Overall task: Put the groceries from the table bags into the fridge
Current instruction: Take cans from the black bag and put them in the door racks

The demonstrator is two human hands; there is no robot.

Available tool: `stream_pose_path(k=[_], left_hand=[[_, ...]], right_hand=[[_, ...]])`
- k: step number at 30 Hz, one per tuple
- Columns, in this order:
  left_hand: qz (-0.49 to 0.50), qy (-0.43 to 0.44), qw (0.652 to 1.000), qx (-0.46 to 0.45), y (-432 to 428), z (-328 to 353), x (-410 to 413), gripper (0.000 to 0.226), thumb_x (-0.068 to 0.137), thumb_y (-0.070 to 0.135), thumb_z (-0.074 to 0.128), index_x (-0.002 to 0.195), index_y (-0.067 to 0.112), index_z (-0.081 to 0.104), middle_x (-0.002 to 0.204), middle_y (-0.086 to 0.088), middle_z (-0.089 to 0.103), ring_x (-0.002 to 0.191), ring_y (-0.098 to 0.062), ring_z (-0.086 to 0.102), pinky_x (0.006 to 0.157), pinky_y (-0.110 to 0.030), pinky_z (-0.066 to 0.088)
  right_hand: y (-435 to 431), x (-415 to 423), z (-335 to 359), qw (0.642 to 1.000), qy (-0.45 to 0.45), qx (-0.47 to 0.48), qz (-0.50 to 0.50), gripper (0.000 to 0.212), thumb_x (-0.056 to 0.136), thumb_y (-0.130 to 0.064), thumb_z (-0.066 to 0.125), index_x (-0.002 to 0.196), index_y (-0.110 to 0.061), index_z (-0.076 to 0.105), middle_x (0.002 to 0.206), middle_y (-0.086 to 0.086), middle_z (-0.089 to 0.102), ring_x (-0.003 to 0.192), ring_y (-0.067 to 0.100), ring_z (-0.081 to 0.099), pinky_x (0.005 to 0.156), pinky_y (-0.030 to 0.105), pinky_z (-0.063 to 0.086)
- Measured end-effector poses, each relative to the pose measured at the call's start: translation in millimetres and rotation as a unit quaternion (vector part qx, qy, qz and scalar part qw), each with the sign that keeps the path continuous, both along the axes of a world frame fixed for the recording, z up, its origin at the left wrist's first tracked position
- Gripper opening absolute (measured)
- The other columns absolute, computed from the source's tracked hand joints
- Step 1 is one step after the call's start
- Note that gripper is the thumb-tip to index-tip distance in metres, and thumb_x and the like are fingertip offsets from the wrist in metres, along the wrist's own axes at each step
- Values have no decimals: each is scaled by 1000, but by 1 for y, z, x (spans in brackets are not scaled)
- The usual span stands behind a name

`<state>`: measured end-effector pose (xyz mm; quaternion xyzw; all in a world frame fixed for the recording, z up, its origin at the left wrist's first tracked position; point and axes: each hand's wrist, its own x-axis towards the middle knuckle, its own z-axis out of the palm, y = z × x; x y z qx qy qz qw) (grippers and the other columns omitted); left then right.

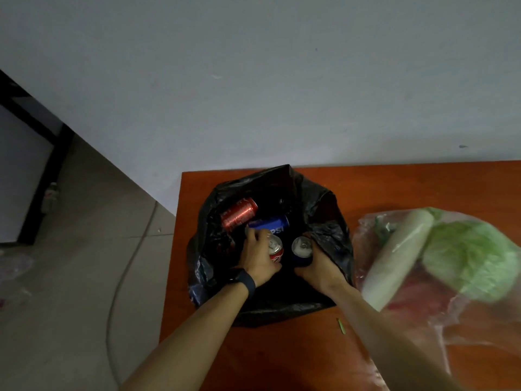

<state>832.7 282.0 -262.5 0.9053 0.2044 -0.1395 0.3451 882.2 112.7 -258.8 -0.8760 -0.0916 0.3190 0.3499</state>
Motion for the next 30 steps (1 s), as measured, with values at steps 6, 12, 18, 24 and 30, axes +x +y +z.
stream_pose_path(k=[6, 12, 18, 24, 30], left_hand=[[-88, -12, 996, -8, 5, -7, -11, 81, 71, 14, 86, 138, 20, 42, 139, -8, 40, 121, -29, 55, 97, -36, 51], [-120, 11, 993, 17, 8, 9, -14, 78, 73, 18, 83, 135, 27, 36, 135, -7, 49, 114, -33, 59, 90, -42, 53], [-160, -36, 986, -1, 7, 58, -21, 76, 71, 20, 85, 127, 29, 34, 126, -1, 56, 104, -23, 63, 84, -41, 56], [-232, -125, 965, -5, -11, 138, -27, 76, 66, 25, 87, 119, 39, 34, 115, 6, 59, 98, -13, 64, 81, -35, 57], [-302, -200, 932, -27, -99, 206, -45, 75, 63, 35, 90, 118, 38, 38, 111, 12, 61, 96, -5, 63, 83, -29, 56]], right_hand=[[-6, -17, -4, 997, -23, -58, 53, 63, 94, -4, 62, 148, -21, 34, 144, 8, 48, 136, 29, 46, 108, 25, 35], [-6, -27, 7, 999, -29, -43, 6, 70, 87, -10, 68, 148, -15, 35, 149, 9, 45, 140, 28, 40, 114, 32, 32], [-29, -59, 59, 997, -22, 46, -50, 70, 78, -9, 78, 136, -25, 43, 121, -11, 54, 110, 5, 49, 84, 5, 36], [-83, -102, 120, 977, -39, 165, -127, 79, 61, -15, 91, 122, -41, 49, 118, -16, 61, 109, 7, 63, 83, 29, 58], [-170, -161, 171, 940, -131, 210, -236, 79, 57, -14, 95, 120, -37, 53, 112, -14, 67, 104, 5, 66, 86, 31, 57]])
